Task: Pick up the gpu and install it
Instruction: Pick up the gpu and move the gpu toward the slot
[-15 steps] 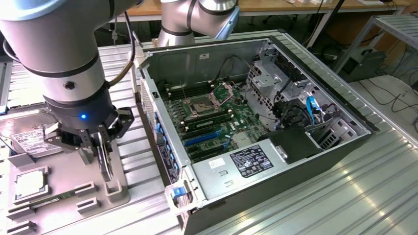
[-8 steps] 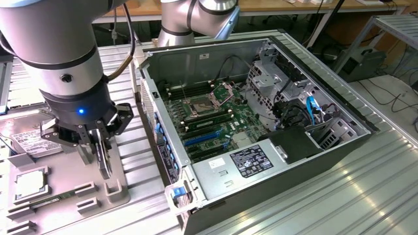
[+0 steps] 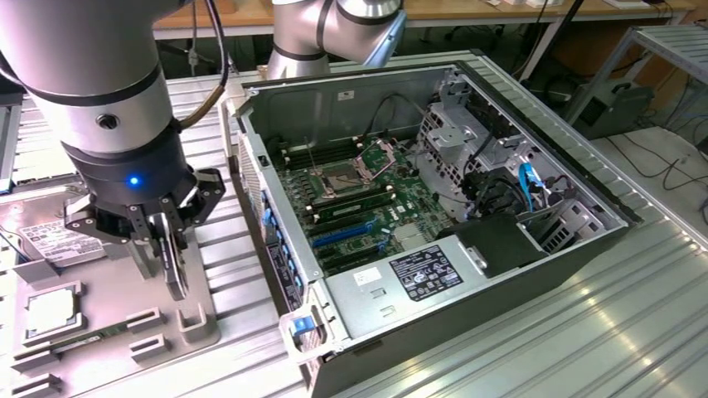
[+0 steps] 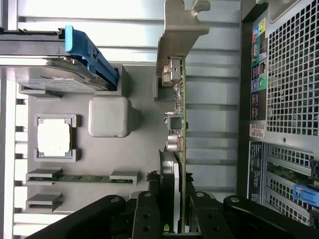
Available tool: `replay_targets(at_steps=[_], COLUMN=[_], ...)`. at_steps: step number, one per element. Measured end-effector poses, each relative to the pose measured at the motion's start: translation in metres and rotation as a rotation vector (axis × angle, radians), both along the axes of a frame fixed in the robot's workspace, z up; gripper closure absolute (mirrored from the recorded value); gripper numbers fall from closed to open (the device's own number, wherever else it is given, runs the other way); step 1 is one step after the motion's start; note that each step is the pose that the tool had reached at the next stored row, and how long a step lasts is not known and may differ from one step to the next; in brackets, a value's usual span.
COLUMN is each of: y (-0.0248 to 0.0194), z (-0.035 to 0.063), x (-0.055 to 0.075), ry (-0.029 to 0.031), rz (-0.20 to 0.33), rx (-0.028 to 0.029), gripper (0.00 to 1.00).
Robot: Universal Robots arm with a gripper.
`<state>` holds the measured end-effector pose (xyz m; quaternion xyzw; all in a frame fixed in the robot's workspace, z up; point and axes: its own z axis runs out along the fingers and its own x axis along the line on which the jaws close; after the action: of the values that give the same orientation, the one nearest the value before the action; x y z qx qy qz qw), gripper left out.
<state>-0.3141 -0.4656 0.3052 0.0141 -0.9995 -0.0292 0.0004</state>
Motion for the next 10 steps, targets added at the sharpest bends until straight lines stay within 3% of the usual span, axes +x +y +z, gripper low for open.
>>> replay_targets(at_steps=[10], y=[0.0000], z=[0.0132], x=[0.000], ry=[-0.0001], rz=[0.000], rx=[0.0000], gripper=[0.72])
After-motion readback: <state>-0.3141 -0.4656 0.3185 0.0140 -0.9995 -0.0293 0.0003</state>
